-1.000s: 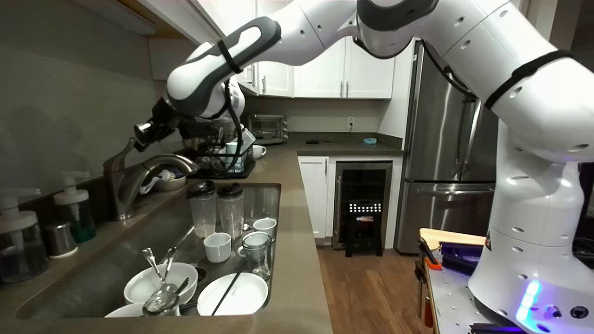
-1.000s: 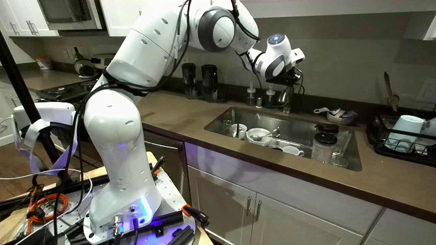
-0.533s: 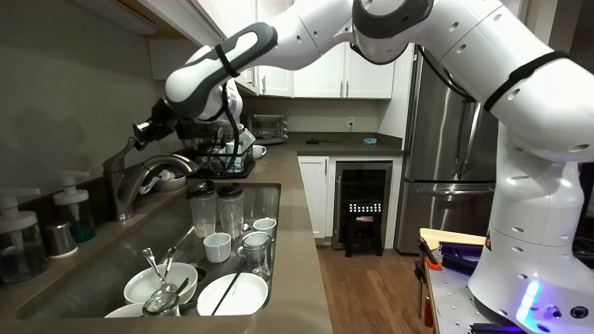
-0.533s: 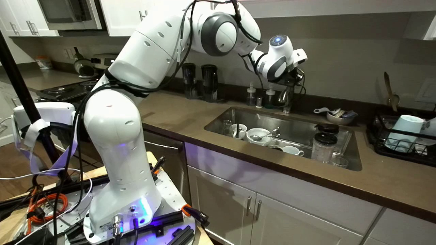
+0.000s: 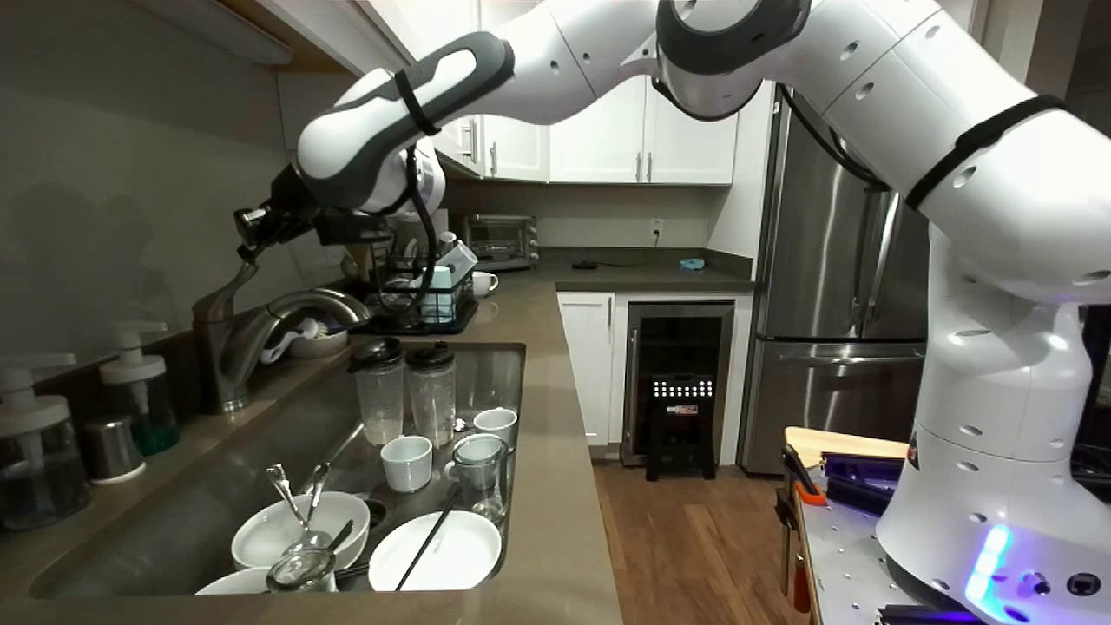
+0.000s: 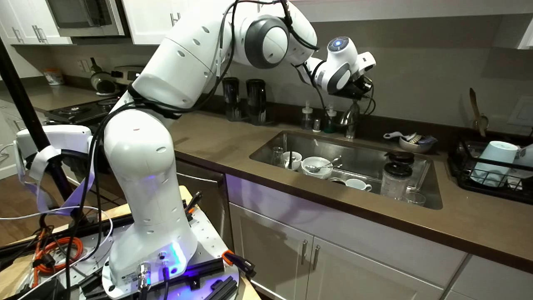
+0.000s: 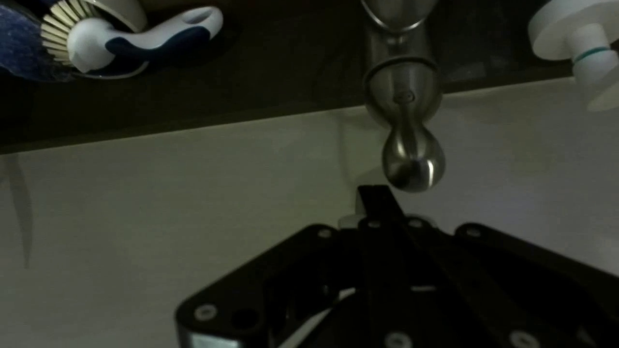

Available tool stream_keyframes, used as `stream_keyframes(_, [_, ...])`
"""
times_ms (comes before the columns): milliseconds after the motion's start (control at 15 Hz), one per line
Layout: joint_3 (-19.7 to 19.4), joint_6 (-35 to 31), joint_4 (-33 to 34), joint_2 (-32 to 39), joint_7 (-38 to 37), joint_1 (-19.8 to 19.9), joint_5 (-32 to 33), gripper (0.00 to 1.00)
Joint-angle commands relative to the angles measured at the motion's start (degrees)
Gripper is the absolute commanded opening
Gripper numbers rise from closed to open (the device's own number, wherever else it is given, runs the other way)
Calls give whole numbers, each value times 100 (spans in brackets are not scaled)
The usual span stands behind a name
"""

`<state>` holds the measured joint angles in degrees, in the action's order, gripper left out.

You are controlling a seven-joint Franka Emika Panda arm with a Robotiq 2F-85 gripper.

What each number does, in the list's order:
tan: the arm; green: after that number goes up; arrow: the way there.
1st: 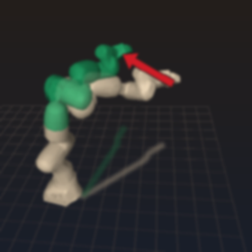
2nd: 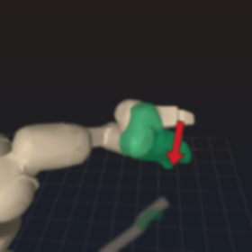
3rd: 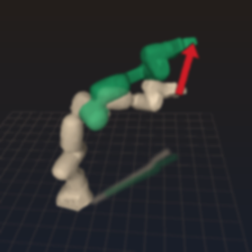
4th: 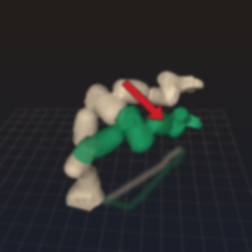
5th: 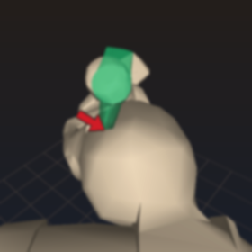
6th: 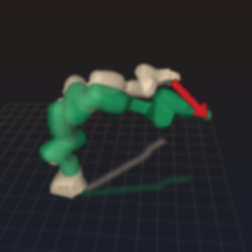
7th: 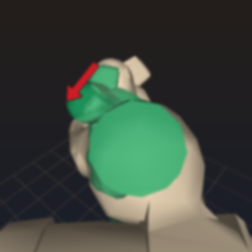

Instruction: Push the faucet handle up

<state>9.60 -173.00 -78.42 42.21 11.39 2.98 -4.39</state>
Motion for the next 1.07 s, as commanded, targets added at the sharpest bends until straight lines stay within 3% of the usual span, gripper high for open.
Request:
stream_keyframes(0, [-692,46,129,14,-502,-432,305,0])
stream_keyframes(200, [-1182,99,148,28,-817,-728,441,0])
stream_keyframes(333, [-1285,319,108,-29,-912,-808,500,0])
stream_keyframes(600, [-958,1238,82,-234,-825,-693,378,0])
stream_keyframes(1000, [-870,1788,283,-261,-829,-652,332,0])
